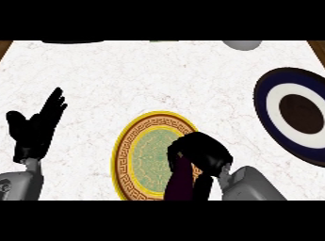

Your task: Pick the eggplant from the plate and place it in the plate

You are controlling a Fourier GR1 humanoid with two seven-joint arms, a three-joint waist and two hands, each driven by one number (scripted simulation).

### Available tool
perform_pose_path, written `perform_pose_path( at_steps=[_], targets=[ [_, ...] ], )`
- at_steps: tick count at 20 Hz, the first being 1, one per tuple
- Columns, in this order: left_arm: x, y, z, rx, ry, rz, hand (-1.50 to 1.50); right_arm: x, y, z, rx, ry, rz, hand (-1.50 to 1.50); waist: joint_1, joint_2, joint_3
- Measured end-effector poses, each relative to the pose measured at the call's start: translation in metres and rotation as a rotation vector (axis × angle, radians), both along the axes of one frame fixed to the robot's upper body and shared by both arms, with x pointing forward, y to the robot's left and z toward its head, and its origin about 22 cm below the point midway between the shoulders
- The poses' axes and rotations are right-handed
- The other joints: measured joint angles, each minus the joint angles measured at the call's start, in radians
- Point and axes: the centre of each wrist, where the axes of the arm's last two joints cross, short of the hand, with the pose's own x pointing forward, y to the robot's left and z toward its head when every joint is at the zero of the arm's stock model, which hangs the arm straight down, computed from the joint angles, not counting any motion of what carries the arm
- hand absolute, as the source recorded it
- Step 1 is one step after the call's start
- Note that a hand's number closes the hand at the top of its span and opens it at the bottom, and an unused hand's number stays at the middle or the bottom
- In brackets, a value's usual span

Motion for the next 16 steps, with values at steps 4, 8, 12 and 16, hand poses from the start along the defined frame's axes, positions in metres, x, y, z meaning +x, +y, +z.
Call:
perform_pose_path(
  at_steps=[4, 8, 12, 16],
  targets=[
    [-0.006, 0.007, -0.005, -0.008, 0.012, 0.026, 0.00, -0.022, -0.045, 0.039, 0.098, -0.154, 0.071, 1.50, -0.026, -0.004, 0.001],
    [-0.011, 0.011, -0.007, -0.006, 0.016, 0.040, 0.00, -0.039, -0.089, 0.077, 0.223, -0.349, -0.014, 1.50, -0.039, -0.004, 0.002],
    [-0.013, 0.011, -0.002, -0.006, 0.008, 0.038, 0.00, -0.052, -0.130, 0.109, 0.317, -0.549, -0.183, 1.50, -0.038, -0.001, 0.003],
    [-0.006, 0.005, 0.000, -0.007, 0.001, 0.018, 0.00, -0.064, -0.175, 0.128, 0.357, -0.647, -0.349, 1.50, -0.023, 0.006, 0.002]
  ],
)
